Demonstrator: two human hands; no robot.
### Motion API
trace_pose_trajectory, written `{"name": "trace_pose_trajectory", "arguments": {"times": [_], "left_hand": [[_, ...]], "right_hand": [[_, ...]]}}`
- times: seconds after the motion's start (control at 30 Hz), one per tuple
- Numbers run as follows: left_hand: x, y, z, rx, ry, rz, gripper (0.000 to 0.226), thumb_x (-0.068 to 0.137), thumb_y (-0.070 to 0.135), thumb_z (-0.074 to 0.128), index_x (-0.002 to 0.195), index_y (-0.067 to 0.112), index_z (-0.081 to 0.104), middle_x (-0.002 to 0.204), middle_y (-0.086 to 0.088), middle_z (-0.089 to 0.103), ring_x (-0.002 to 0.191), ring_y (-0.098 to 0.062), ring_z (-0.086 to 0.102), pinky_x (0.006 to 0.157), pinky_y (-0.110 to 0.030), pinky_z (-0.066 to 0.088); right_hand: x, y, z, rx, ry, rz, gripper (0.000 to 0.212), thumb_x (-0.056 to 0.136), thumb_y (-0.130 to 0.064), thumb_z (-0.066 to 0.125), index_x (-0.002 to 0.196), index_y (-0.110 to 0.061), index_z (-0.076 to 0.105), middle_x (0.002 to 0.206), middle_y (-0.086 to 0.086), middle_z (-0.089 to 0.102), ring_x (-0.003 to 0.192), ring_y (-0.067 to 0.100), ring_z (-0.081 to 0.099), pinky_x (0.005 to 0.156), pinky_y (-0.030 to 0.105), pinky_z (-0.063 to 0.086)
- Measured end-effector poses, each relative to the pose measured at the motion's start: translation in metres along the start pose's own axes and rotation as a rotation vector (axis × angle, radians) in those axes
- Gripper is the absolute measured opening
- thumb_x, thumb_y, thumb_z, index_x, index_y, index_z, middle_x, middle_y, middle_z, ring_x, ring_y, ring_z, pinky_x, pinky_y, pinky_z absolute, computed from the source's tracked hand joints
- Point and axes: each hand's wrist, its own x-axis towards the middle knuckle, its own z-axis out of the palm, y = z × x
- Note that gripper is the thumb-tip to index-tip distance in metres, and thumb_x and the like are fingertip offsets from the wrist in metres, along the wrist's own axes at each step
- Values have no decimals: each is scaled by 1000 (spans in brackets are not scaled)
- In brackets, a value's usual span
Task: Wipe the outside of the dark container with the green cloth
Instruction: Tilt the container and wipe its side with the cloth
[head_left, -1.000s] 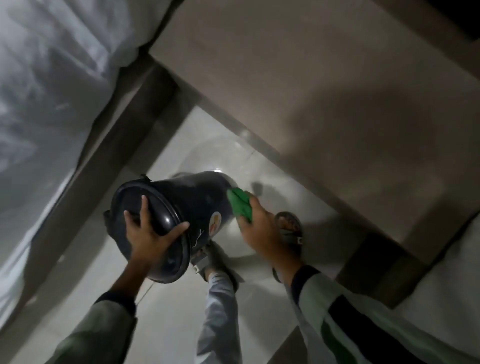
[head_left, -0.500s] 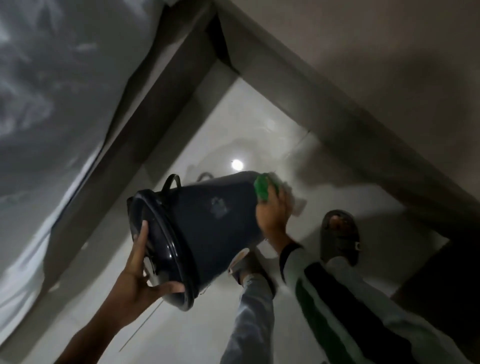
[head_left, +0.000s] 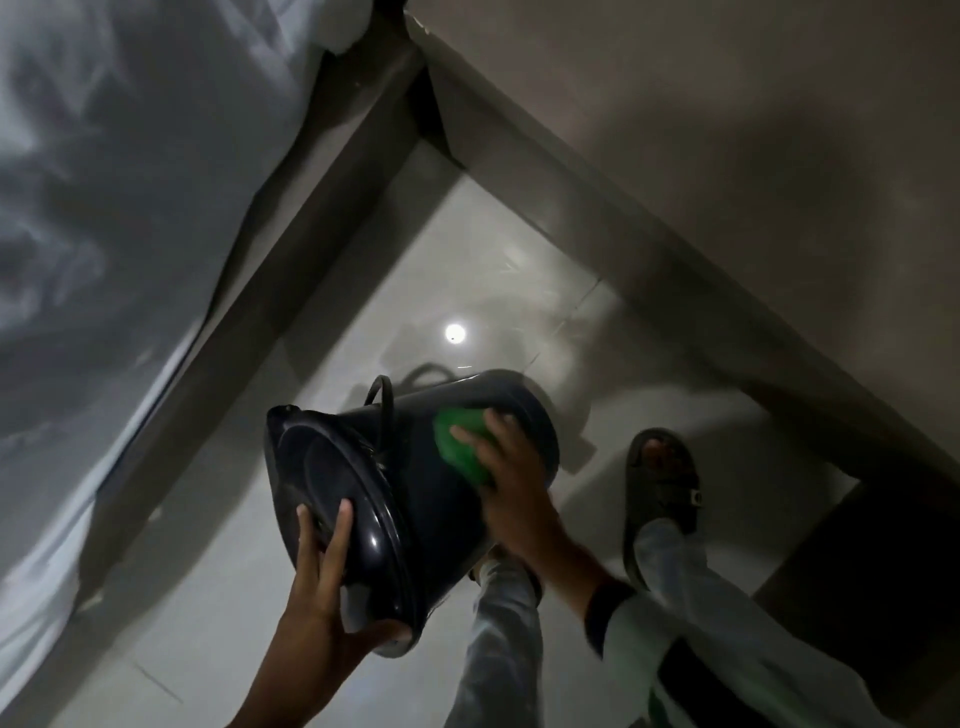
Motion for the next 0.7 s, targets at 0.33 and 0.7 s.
{"name": "trace_pose_trajectory", "arguments": {"times": [0.33,0.7], "left_hand": [[20,37,8,74,19,93,144,47,39,98,134,81,-8,169,0,-14,155,-32,5,113,-59,38],[81,88,-20,-275,219,-232,127,33,85,79,143,72,17,155,0,48,137,-35,48,106,-62,44]], "right_hand": [[94,8,-36,12,-155,146,35,95,-21,61,130,-20,64,136,10,61,128,32,54,110,43,43],[57,4,-44,26,153,314,45,98,-17,50,142,-22,48,143,11,52,133,30,47,113,43,37]]}}
